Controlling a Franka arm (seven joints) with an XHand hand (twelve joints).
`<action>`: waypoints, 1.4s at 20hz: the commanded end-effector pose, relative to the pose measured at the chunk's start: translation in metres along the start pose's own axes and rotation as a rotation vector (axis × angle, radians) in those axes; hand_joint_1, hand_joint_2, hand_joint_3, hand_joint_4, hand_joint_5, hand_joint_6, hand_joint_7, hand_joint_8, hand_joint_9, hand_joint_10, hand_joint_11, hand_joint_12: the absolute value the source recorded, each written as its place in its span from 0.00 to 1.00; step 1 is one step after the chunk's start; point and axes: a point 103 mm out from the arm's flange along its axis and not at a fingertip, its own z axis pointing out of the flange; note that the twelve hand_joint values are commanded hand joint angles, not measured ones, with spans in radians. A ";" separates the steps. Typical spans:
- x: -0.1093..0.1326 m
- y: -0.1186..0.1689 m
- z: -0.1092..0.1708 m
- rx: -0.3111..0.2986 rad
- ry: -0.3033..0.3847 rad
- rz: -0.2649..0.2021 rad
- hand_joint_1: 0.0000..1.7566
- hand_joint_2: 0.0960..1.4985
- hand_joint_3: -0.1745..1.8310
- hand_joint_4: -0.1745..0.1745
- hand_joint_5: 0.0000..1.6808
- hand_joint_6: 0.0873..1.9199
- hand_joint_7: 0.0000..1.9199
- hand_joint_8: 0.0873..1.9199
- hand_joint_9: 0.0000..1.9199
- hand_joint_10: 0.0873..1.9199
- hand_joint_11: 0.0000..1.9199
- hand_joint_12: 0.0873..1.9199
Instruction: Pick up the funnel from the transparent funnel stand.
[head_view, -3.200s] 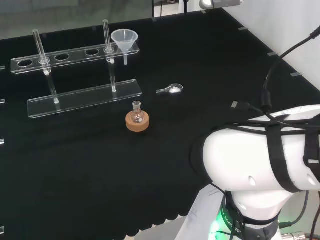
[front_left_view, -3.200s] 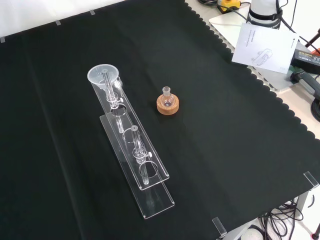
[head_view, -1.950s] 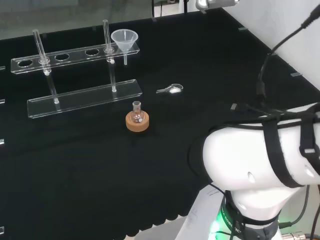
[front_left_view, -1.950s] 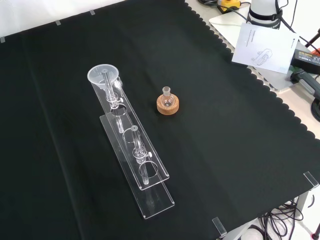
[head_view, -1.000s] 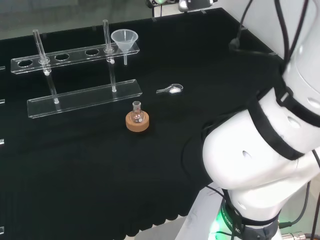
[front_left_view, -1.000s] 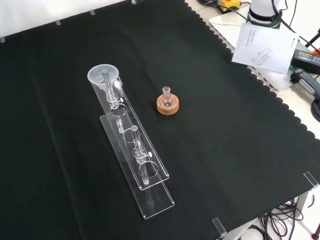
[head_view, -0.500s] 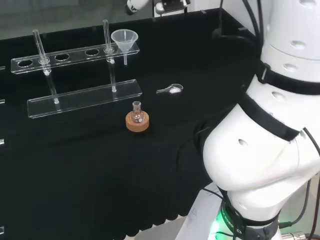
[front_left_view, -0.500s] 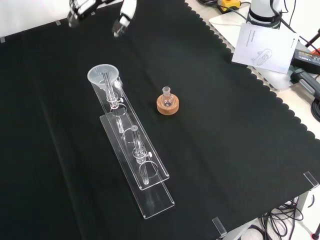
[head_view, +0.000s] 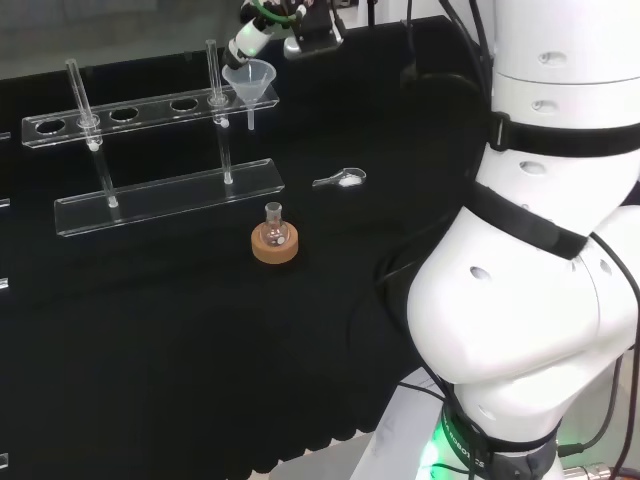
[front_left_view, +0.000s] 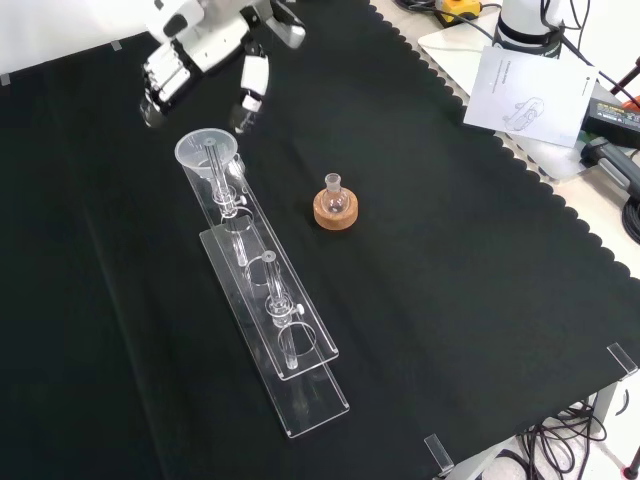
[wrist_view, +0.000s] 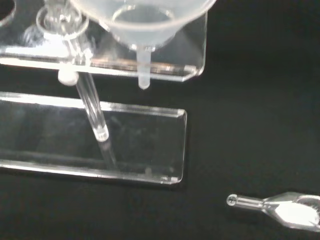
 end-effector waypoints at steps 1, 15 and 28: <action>0.005 0.005 0.008 0.024 -0.007 -0.008 0.27 0.54 0.23 0.46 0.10 0.00 0.00 0.20 0.06 0.35 0.03 0.74; 0.011 0.022 0.017 0.102 -0.058 -0.003 0.31 0.48 0.23 0.45 0.03 0.00 0.00 0.10 0.03 0.39 0.05 0.77; 0.009 0.031 0.032 0.125 -0.072 0.002 0.32 0.47 0.23 0.44 0.04 0.00 0.00 0.14 0.04 0.41 0.06 0.78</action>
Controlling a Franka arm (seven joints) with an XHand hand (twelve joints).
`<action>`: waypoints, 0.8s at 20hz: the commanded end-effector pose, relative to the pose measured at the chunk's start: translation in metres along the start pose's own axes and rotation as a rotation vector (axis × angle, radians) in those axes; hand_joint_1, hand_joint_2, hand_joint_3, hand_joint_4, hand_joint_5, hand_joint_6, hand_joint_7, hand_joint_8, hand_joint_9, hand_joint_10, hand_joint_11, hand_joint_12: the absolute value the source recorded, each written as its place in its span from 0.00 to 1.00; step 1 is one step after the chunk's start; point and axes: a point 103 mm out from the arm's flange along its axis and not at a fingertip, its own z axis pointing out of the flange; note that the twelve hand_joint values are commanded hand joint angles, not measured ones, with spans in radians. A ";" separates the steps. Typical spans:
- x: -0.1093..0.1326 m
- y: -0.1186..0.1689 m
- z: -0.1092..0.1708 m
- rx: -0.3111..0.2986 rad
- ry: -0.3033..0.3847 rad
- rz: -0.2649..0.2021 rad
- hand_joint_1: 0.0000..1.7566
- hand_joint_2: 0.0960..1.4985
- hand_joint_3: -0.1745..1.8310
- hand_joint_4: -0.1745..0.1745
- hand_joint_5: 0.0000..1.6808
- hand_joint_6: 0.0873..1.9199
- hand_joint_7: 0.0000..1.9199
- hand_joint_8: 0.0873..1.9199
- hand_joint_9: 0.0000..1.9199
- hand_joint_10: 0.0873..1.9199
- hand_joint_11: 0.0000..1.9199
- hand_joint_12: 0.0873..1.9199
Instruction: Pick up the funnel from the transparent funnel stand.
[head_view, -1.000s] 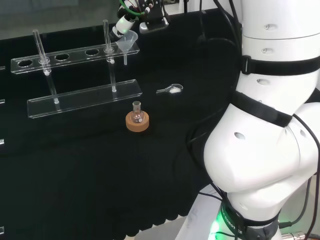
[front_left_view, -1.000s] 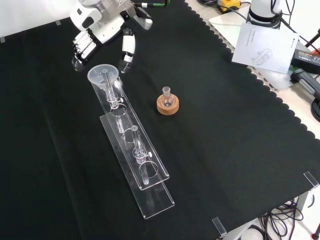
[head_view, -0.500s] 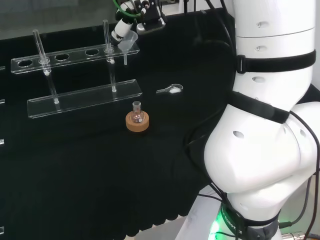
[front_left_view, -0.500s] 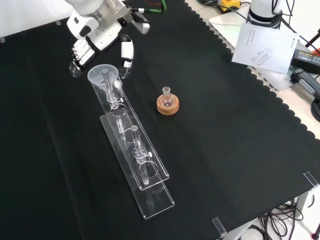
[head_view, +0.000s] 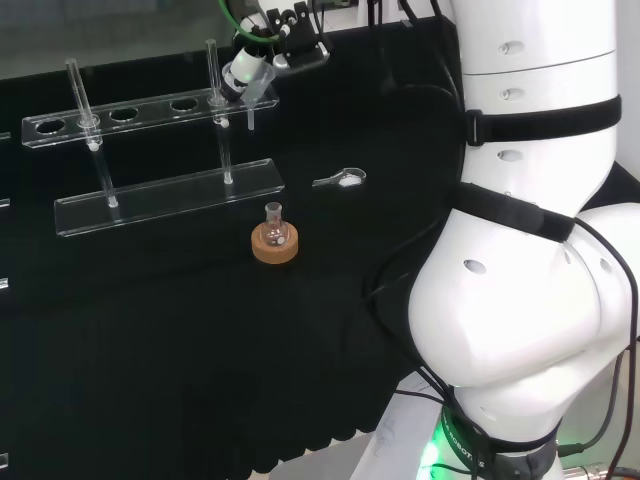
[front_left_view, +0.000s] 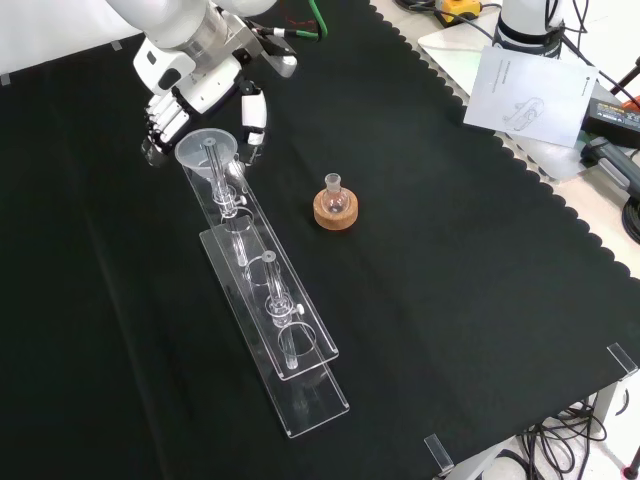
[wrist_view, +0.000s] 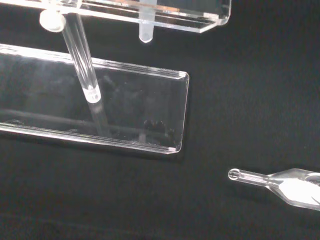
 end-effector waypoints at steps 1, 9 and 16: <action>0.001 0.005 0.007 0.009 -0.011 0.003 0.32 0.47 0.23 0.44 0.04 0.00 0.00 0.15 0.05 0.41 0.06 0.78; -0.003 0.009 0.006 0.002 -0.058 0.030 0.34 0.47 0.25 0.42 0.08 0.00 0.01 0.28 0.14 0.38 0.10 0.77; -0.003 0.008 0.001 -0.047 -0.097 0.068 0.35 0.50 0.28 0.35 0.24 0.00 0.16 0.37 0.29 0.33 0.15 0.73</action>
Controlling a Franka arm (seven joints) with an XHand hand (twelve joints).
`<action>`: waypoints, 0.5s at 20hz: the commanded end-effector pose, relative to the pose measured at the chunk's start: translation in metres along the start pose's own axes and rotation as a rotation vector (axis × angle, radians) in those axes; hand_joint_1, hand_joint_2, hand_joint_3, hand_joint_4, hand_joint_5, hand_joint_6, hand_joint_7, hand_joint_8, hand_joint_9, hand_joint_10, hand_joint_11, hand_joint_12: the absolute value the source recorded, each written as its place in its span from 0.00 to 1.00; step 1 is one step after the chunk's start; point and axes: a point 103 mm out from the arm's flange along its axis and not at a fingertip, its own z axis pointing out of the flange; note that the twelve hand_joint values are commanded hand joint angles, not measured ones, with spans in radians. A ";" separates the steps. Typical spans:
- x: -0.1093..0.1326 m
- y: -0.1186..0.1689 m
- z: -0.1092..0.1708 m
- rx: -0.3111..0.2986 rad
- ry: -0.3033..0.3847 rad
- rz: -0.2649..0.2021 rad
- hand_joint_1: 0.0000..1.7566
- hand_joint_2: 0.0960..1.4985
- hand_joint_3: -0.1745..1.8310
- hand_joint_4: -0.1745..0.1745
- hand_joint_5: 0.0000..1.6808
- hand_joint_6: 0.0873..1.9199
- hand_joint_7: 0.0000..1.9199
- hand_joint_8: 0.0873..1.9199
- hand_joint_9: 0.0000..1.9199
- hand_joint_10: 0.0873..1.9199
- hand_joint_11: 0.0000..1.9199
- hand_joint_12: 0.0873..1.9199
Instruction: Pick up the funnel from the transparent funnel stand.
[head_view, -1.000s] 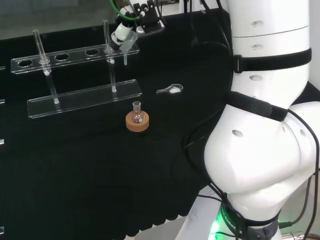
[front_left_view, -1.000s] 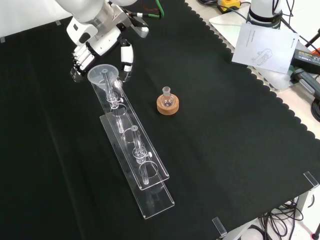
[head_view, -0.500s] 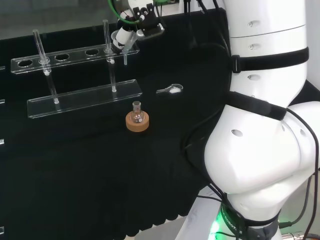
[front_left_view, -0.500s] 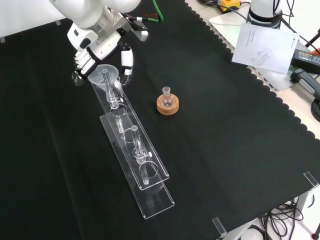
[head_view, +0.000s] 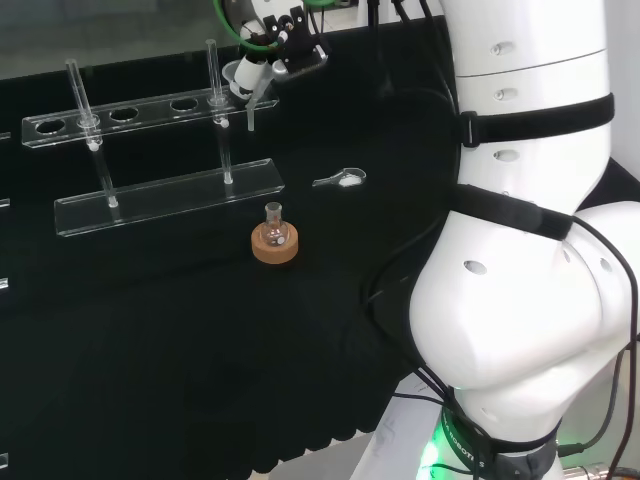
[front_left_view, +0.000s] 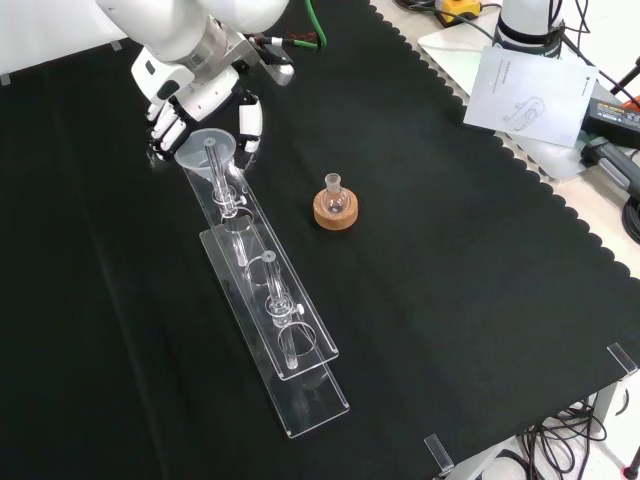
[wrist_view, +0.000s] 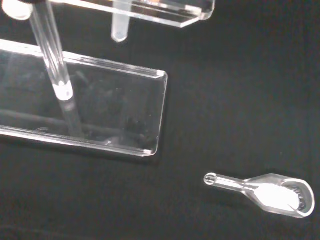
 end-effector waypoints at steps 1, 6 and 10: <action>0.000 -0.002 -0.005 -0.052 -0.035 0.027 0.36 0.51 0.28 0.34 0.26 0.00 0.18 0.37 0.30 0.32 0.16 0.73; 0.002 -0.017 -0.024 -0.198 -0.092 0.039 0.39 0.53 0.31 0.29 0.37 0.11 0.32 0.40 0.46 0.32 0.27 0.65; 0.002 -0.036 -0.048 -0.250 -0.119 0.047 0.40 0.53 0.32 0.28 0.35 0.24 0.34 0.41 0.48 0.34 0.29 0.64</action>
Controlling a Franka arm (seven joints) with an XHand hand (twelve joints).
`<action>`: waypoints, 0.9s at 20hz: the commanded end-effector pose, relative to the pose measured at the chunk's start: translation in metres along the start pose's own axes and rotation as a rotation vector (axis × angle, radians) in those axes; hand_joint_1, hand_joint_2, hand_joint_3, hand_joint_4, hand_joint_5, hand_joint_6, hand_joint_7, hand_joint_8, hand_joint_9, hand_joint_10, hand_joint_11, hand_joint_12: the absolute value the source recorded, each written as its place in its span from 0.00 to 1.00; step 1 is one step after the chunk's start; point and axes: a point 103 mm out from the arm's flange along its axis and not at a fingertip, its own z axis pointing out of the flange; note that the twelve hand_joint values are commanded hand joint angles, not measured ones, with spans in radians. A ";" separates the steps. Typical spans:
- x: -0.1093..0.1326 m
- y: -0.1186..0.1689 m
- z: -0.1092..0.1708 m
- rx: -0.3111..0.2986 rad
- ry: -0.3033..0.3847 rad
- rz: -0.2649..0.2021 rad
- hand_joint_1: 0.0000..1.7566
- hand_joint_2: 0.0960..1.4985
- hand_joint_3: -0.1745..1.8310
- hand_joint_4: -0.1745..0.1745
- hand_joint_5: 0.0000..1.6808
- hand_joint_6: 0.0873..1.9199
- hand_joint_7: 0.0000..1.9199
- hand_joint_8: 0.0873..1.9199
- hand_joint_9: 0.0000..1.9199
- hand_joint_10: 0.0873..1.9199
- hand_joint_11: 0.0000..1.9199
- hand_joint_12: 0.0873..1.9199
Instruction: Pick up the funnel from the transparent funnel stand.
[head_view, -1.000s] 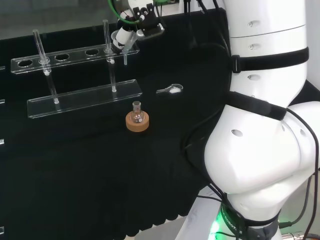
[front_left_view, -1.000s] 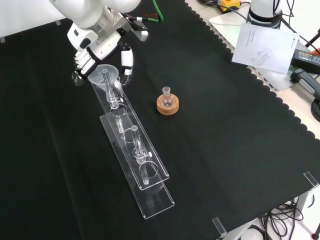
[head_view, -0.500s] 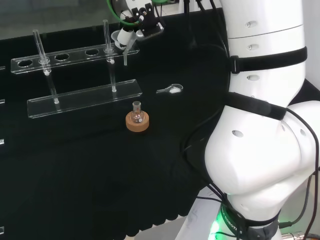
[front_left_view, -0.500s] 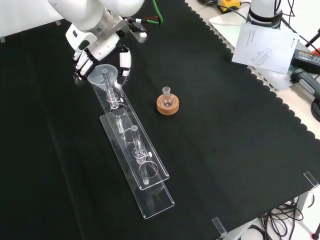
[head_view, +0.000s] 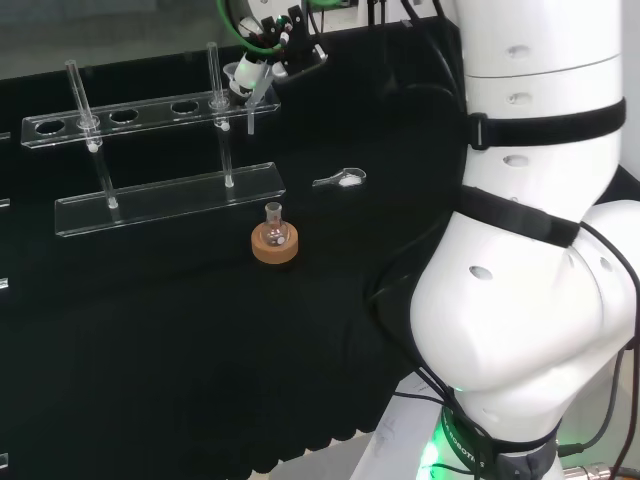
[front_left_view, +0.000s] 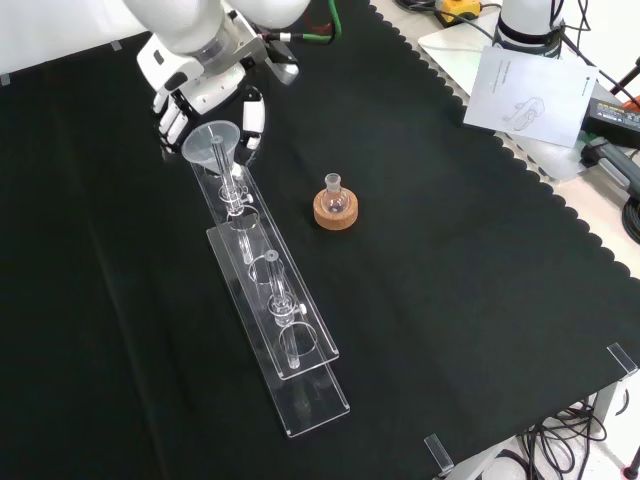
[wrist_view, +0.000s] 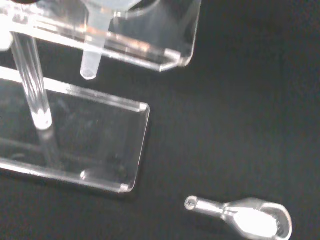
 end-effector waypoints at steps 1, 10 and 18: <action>-0.002 -0.028 -0.048 -0.163 -0.070 0.025 0.40 0.53 0.32 0.28 0.35 0.25 0.34 0.42 0.48 0.34 0.29 0.64; 0.003 -0.095 -0.079 -0.205 -0.112 0.105 0.40 0.53 0.33 0.27 0.33 0.30 0.35 0.43 0.48 0.35 0.29 0.64; 0.033 -0.155 -0.068 -0.188 -0.096 0.177 0.40 0.53 0.33 0.27 0.33 0.31 0.35 0.43 0.48 0.35 0.29 0.64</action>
